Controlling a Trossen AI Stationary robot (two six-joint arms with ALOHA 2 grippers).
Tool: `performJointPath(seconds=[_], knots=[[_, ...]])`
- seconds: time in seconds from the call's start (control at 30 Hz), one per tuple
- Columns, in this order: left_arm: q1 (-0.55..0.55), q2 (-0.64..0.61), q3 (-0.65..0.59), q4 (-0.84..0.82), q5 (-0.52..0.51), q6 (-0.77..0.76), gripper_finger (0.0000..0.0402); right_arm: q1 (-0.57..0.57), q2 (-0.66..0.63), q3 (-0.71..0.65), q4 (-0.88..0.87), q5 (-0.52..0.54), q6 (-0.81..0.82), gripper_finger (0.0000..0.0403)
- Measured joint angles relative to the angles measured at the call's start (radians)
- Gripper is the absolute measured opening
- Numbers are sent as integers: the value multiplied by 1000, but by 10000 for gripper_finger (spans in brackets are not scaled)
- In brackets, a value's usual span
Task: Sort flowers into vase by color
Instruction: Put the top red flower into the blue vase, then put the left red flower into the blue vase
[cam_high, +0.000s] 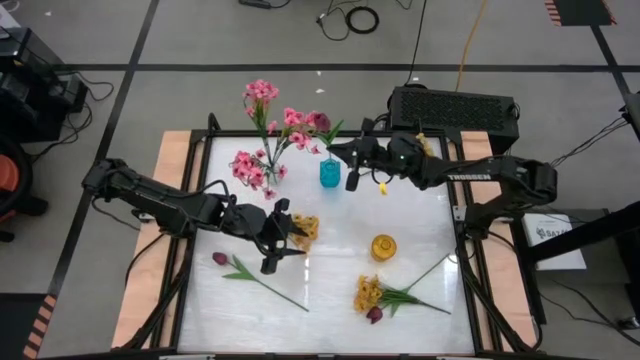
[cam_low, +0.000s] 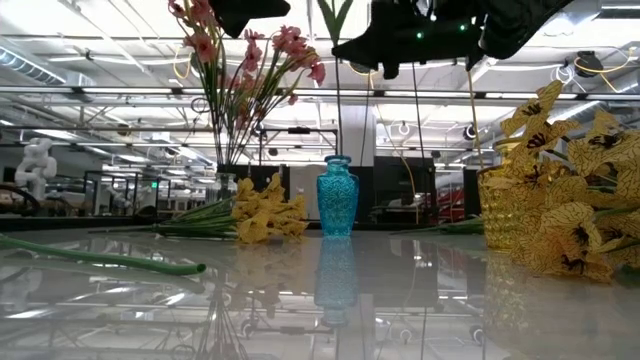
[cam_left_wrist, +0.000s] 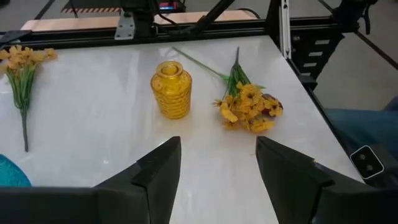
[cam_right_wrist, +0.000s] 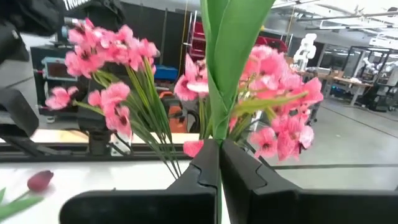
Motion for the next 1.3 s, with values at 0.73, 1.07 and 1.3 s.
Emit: performJointPath(seconds=[0.73, 1.07, 1.3], knots=[[0, 0, 0, 1, -3, 0, 215, -51, 31, 0, -77, 3, 147, 59], [0, 0, 0, -5, -3, 0, 215, -36, -9, 0, -131, 0, 157, 164], [0, 0, 0, -25, -3, 0, 215, -28, -157, 0, -321, 5, 144, 211]])
